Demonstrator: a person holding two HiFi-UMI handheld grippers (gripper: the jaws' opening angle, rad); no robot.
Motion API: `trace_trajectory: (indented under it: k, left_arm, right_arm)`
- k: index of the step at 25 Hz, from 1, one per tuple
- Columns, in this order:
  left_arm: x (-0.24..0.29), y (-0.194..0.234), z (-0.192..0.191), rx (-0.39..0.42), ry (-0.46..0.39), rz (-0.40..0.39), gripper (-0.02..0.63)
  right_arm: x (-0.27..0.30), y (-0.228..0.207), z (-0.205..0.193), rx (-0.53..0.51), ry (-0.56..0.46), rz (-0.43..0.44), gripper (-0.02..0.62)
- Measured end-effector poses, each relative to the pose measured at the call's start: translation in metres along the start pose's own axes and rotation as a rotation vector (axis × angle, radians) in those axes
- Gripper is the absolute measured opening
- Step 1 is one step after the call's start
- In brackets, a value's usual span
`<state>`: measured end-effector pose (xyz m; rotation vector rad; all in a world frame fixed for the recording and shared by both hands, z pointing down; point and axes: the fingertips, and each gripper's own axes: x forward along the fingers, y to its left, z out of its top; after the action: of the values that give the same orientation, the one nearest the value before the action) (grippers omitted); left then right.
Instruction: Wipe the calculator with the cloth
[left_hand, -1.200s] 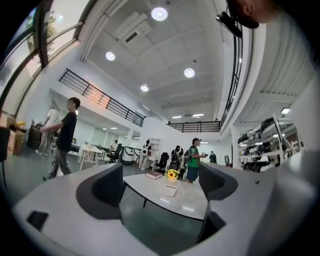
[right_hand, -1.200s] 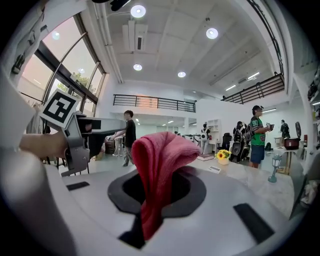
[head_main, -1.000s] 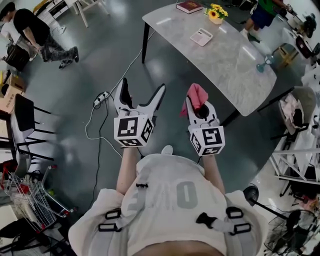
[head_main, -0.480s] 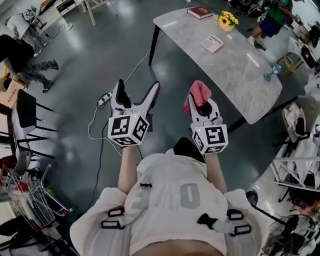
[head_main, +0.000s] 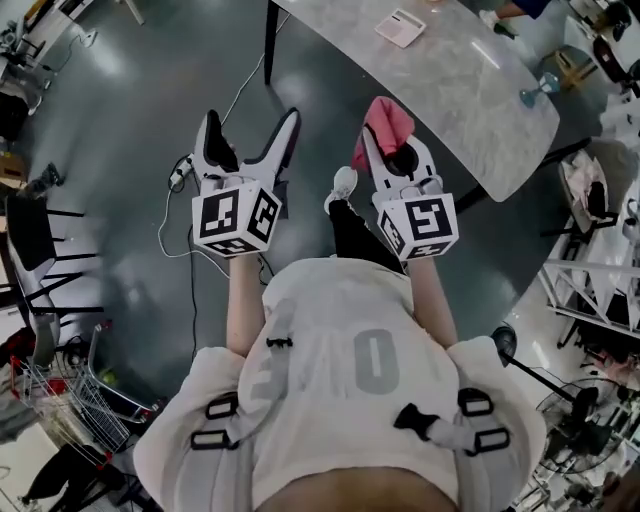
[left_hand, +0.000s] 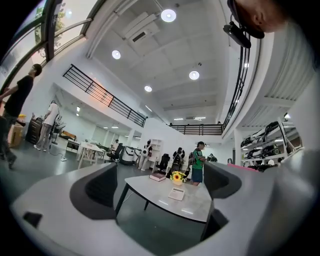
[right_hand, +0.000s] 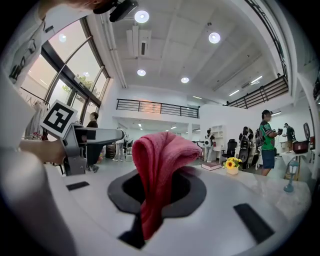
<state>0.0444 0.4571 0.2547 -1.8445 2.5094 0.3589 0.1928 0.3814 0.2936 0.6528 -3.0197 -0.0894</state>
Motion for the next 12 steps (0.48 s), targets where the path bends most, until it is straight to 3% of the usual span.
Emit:
trace_trajectory:
  k: [12]
  left_arm:
    - [0.141,0.029,-0.018,0.017,0.024,-0.003,0.522]
  right_arm:
    - [0.127,-0.088,-0.009,-0.003,0.020,0.016,0.054]
